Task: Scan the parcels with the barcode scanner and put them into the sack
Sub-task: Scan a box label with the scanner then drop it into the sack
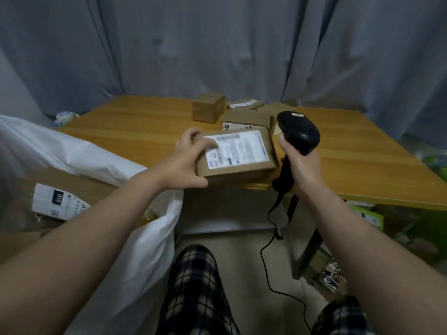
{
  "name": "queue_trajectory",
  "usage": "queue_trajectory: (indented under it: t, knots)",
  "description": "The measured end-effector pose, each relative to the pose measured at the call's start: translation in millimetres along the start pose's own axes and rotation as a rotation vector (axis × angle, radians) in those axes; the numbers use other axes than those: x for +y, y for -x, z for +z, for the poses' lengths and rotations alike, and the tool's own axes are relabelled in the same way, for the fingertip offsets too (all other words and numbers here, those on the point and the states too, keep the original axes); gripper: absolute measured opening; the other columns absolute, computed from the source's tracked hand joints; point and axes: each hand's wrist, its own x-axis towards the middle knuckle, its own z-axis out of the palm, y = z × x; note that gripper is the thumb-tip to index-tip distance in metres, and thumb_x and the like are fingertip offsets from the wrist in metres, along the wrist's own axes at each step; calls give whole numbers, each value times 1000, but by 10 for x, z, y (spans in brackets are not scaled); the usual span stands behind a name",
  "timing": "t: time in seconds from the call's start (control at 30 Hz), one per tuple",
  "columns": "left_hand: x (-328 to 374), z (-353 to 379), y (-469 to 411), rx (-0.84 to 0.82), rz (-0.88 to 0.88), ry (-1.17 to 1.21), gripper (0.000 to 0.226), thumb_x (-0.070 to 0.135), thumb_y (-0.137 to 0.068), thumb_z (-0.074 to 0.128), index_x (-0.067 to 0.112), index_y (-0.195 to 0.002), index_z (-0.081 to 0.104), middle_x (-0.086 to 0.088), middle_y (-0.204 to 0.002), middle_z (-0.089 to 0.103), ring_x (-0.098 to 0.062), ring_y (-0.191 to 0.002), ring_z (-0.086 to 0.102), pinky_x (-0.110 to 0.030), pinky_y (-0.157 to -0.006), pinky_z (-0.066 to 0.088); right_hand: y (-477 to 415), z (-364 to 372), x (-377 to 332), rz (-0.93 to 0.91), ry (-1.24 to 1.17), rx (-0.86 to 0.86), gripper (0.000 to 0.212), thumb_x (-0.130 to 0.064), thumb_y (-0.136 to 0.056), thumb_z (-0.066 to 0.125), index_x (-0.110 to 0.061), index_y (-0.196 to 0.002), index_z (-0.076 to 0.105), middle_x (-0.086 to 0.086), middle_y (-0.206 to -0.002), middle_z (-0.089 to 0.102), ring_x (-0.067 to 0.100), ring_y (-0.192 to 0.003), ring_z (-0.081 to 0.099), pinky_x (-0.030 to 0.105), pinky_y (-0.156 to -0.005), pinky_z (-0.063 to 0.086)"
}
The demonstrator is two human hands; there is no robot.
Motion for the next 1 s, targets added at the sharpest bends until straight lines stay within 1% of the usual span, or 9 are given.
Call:
queue_trajectory:
  t: [0.2,0.3,0.37,0.43,0.5,0.67,0.77,0.93,1.0]
  knots:
    - [203,113,-169,-269,-7,-13,78,11,-80,70,41,-143,35,0,-158,-6,-26,-145,13,-25,-109,25,-27,-293,62,-7,307,-154,40,-10,-79,78,-13,-117,64,-8,-97,68,-1,-87,60,7,-68,46]
    - [180,248,-204,-79,-59,130,71,6,-84,65,36,-143,40,-8,-159,13,-23,-145,20,-29,-112,27,-49,-286,129,-13,279,-113,40,-10,-83,75,-10,-120,61,-9,-96,65,-2,-85,58,5,-64,45]
    - [182,407,-194,123,-146,363,65,5,-86,63,26,-143,41,-5,-139,49,-21,-128,48,-31,-105,40,-57,-259,159,-17,271,-76,40,-11,-85,73,-10,-123,60,-5,-102,65,3,-90,59,9,-67,44]
    - [248,554,-161,226,-328,613,55,15,-89,62,21,-139,39,-2,-121,60,-17,-107,59,-32,-91,49,-66,-234,204,-13,249,-37,42,-12,-85,73,-10,-125,58,-2,-108,65,9,-98,60,10,-68,43]
    - [361,675,-124,238,-491,811,48,28,-93,58,19,-137,41,0,-119,58,-15,-106,54,-27,-82,45,-56,-211,246,-5,247,10,45,-15,-85,74,-11,-126,57,-1,-111,65,11,-102,60,15,-72,44]
    - [520,852,-171,233,-516,1095,82,50,-86,63,27,-150,17,3,-144,40,-17,-128,38,-37,-104,30,54,-203,286,0,186,89,45,-12,-85,72,-11,-127,56,-3,-112,64,11,-104,60,23,-84,51]
    - [567,843,-250,257,-479,1205,90,38,-82,73,41,-144,9,3,-135,45,-19,-126,45,-41,-102,44,155,-207,350,16,99,105,42,-12,-85,72,-11,-124,58,1,-114,67,17,-108,63,39,-95,53]
    - [634,567,-375,365,-292,942,111,47,-55,79,49,-138,6,-2,-140,39,-21,-127,43,-47,-105,43,239,-315,357,-40,156,-10,17,-14,-84,74,-23,-97,65,-7,-94,69,8,-92,64,23,-82,53]
    - [608,400,-434,406,-177,797,111,45,-53,78,42,-139,8,-7,-142,37,-22,-130,41,-46,-109,39,228,-385,334,-74,196,-21,13,-19,-83,75,-24,-92,67,-11,-83,68,6,-86,65,29,-79,54]
